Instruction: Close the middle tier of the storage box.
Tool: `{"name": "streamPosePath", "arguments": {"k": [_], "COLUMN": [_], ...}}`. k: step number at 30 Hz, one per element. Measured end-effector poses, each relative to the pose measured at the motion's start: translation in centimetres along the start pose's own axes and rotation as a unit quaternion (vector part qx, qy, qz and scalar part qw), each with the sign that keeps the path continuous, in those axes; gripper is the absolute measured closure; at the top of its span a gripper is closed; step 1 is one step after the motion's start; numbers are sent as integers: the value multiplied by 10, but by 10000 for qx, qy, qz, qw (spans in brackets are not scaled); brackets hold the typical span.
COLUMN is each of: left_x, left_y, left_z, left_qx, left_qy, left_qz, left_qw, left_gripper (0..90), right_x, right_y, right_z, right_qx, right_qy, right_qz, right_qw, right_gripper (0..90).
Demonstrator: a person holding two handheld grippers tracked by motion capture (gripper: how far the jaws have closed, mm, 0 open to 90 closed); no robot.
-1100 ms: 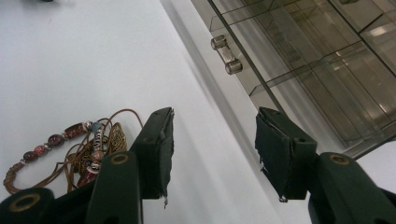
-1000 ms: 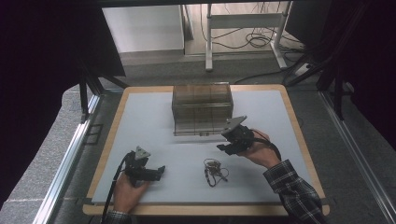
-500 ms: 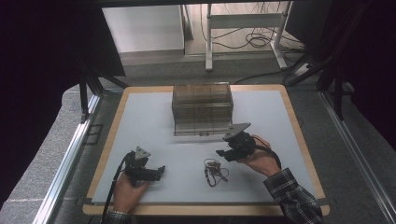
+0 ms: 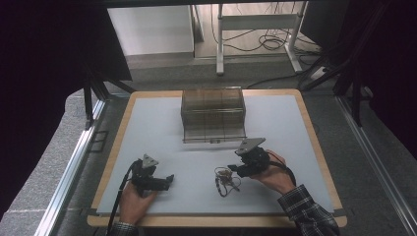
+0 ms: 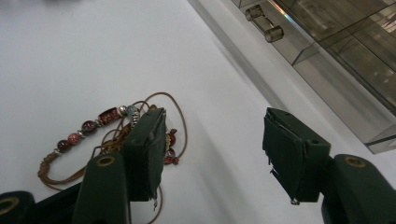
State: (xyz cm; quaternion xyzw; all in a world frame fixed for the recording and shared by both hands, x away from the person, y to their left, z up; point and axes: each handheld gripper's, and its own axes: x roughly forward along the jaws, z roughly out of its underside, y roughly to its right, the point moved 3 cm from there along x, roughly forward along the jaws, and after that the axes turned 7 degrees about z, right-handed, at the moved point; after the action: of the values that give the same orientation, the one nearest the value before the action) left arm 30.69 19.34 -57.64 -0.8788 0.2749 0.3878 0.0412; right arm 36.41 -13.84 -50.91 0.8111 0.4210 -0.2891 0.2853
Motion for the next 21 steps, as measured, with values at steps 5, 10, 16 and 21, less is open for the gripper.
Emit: {"name": "streamPosePath", "arguments": {"k": [5, 10, 16, 21], "left_x": [0, 0, 0, 0], "left_y": [0, 0, 0, 0], "left_z": [0, 0, 0, 0], "left_qx": [3, 0, 2, 25], "left_qy": [1, 1, 2, -26], "left_qz": [-2, 0, -1, -1], "left_qw": [10000, 10000, 10000, 10000], "left_gripper": [13, 13, 13, 13], "right_x": [-2, -3, -1, 2], "right_y": [-3, -8, -14, -21], "right_z": [1, 3, 7, 9], "right_qx": [92, 191, 198, 229], "right_qy": [108, 168, 122, 66], "right_qz": [-77, -196, -278, -333], "right_qw": [9999, 9995, 9993, 9992], "right_gripper": [391, 391, 389, 375]}}
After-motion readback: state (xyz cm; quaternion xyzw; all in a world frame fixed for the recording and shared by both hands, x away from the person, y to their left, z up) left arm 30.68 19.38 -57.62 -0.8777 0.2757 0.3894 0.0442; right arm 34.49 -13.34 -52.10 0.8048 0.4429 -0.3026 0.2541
